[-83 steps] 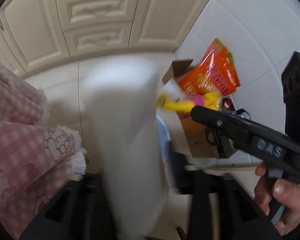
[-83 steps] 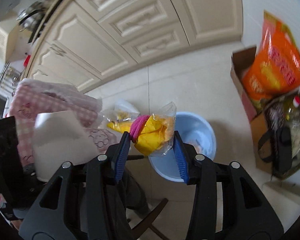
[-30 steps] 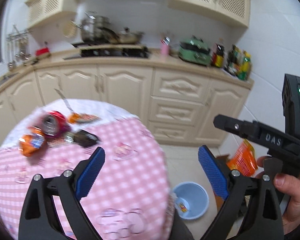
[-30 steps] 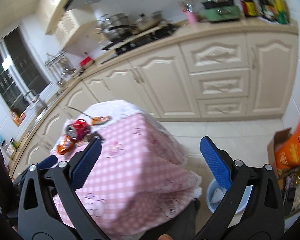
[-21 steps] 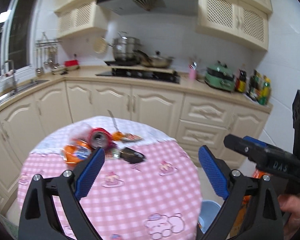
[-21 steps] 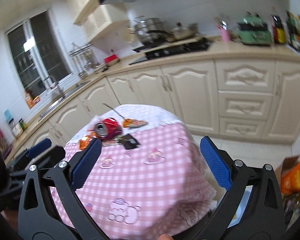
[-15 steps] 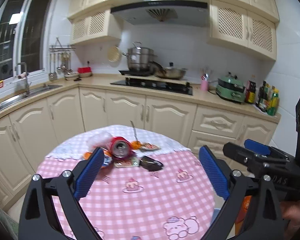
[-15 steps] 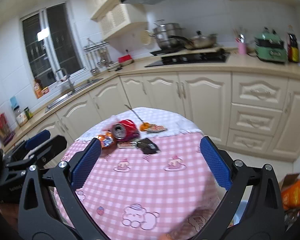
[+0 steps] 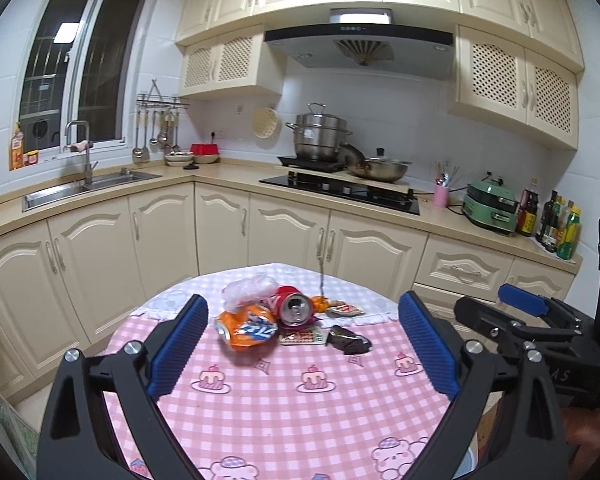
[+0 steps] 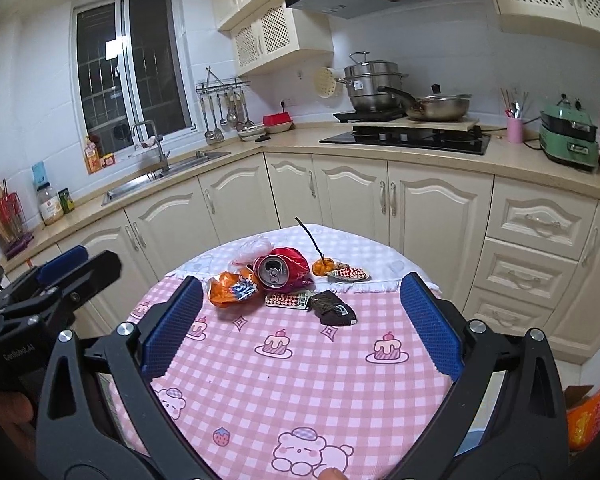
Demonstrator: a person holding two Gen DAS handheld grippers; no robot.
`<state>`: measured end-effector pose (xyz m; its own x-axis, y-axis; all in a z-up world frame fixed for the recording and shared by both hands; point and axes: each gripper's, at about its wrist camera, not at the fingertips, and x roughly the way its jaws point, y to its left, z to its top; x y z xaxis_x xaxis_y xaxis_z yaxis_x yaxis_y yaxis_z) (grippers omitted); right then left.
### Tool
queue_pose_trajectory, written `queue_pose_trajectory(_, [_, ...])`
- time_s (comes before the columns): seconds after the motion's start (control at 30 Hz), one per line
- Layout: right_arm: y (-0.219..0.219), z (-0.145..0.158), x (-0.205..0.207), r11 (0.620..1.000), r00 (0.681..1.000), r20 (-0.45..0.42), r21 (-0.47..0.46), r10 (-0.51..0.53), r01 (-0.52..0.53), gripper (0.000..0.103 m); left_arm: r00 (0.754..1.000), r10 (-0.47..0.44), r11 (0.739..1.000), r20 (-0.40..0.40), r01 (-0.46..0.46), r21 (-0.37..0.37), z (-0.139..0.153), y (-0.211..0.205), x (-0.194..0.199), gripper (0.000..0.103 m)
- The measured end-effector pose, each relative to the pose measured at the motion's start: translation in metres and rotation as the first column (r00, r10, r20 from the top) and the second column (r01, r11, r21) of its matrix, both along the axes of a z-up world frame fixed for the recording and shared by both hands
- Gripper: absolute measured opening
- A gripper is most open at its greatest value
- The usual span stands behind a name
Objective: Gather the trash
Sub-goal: 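Move both tools back above the table, then grasp the orange chip bag with the left gripper while the right grasps the dark snack bag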
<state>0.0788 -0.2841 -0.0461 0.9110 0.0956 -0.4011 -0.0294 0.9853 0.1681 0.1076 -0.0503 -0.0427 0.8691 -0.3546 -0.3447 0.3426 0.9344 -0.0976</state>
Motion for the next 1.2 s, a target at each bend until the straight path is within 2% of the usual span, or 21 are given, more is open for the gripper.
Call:
queue_pose_trajectory(0.17, [0.002, -0.015, 0.015, 1.0, 0.999, -0.044, -0.005, -0.002, 0.002, 0.097, 0.999, 0.022, 1.0, -0.05, -0.022, -0.005, -0.021, 0.019, 0.016, 0.094])
queue_pose_trajectory(0.37, [-0.001, -0.049, 0.053, 1.0, 0.99, -0.14, -0.007, -0.003, 0.002, 0.097, 0.986, 0.053, 0.998, -0.157, -0.051, 0.023, -0.064, 0.034, 0.058, 0.094])
queue_pose_trajectory(0.53, [-0.009, -0.086, 0.093, 1.0, 0.968, -0.25, 0.011, -0.007, 0.01, 0.097, 0.973, 0.013, 0.998, -0.232, 0.001, 0.063, -0.101, 0.027, 0.111, 0.094])
queue_pose_trajectory(0.67, [-0.015, -0.11, 0.128, 1.0, 0.947, -0.32, 0.017, -0.001, 0.006, 0.097, 0.948, -0.024, 0.99, -0.318, 0.067, 0.126, -0.128, 0.013, 0.171, 0.094])
queue_pose_trajectory(0.77, [-0.018, -0.124, 0.152, 1.0, 0.935, -0.355, 0.019, 0.007, 0.0, 0.097, 0.93, -0.04, 0.99, -0.365, 0.087, 0.114, -0.139, 0.009, 0.204, 0.094])
queue_pose_trajectory(0.9, [-0.02, -0.137, 0.183, 0.999, 0.92, -0.39, 0.041, 0.026, -0.011, 0.097, 0.911, 0.049, 0.994, -0.41, -0.006, 0.107, -0.155, 0.021, 0.247, 0.094])
queue_pose_trajectory(1.0, [-0.016, -0.149, 0.199, 0.999, 0.908, -0.417, 0.034, 0.036, -0.024, 0.097, 0.891, 0.037, 0.999, -0.452, -0.026, 0.031, -0.171, 0.031, 0.255, 0.094])
queue_pose_trajectory(1.03, [-0.014, -0.153, 0.203, 0.999, 0.906, -0.422, 0.031, 0.039, -0.028, 0.097, 0.887, 0.035, 0.999, -0.46, -0.026, 0.025, -0.177, 0.031, 0.257, 0.087])
queue_pose_trajectory(1.07, [-0.012, -0.155, 0.205, 0.999, 0.904, -0.426, 0.025, 0.041, -0.033, 0.092, 0.88, 0.034, 0.999, -0.474, -0.023, 0.03, -0.184, 0.029, 0.259, 0.07])
queue_pose_trajectory(1.1, [-0.01, -0.157, 0.207, 0.999, 0.902, -0.431, 0.017, 0.043, -0.039, 0.085, 0.875, 0.001, 1.0, -0.485, -0.008, -0.011, -0.188, 0.031, 0.261, 0.068])
queue_pose_trajectory(1.13, [-0.008, -0.159, 0.208, 0.999, 0.898, -0.437, 0.011, 0.044, -0.043, 0.063, 0.869, -0.026, 0.999, -0.494, 0.005, -0.044, -0.189, 0.032, 0.261, 0.052])
queue_pose_trajectory(1.17, [-0.007, -0.161, 0.208, 0.999, 0.897, -0.439, 0.012, 0.048, -0.048, 0.058, 0.872, -0.039, 0.998, -0.488, 0.014, -0.055, -0.188, 0.032, 0.26, 0.041])
queue_pose_trajectory(1.2, [-0.005, -0.161, 0.206, 0.999, 0.9, -0.433, -0.001, 0.043, -0.048, 0.057, 0.881, -0.027, 0.999, -0.472, 0.015, -0.028, -0.186, 0.03, 0.258, 0.038])
